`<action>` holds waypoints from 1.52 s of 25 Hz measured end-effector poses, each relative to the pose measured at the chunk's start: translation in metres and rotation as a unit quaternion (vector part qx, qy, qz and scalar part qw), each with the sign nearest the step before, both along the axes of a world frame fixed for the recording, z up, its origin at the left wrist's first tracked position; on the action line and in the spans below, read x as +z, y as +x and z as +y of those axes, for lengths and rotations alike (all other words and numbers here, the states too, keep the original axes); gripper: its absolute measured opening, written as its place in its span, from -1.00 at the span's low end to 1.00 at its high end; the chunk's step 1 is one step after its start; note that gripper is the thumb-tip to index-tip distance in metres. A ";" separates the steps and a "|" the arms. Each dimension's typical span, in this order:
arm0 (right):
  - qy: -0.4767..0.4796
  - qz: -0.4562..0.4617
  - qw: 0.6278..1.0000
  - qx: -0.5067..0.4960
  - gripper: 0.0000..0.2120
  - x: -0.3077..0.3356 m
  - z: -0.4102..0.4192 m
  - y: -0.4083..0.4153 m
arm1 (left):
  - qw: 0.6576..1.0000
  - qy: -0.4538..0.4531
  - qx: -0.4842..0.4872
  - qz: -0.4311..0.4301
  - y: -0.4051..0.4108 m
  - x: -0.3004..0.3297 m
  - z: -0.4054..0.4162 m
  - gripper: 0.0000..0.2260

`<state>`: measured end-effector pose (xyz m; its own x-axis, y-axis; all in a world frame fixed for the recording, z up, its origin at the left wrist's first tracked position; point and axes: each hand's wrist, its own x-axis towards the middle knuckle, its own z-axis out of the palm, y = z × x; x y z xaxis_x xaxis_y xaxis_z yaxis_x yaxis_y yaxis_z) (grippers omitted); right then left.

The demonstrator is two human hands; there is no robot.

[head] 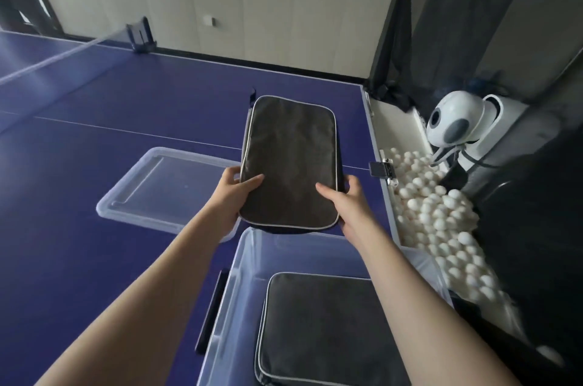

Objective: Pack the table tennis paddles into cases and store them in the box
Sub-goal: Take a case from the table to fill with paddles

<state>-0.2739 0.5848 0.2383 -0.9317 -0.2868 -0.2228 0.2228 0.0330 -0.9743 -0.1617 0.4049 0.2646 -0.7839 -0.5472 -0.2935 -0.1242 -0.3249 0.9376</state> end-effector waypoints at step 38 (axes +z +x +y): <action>0.070 -0.070 0.976 0.196 -0.50 -0.097 -0.339 0.418 | 0.990 0.045 0.132 -0.035 0.454 -0.095 -0.344 -0.74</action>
<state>0.1441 0.2461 0.1410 -0.7149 -0.5721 -0.4021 0.2963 0.2730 -0.9152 0.2918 0.0605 0.1698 -0.5924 -0.6998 -0.3992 -0.0876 -0.4366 0.8954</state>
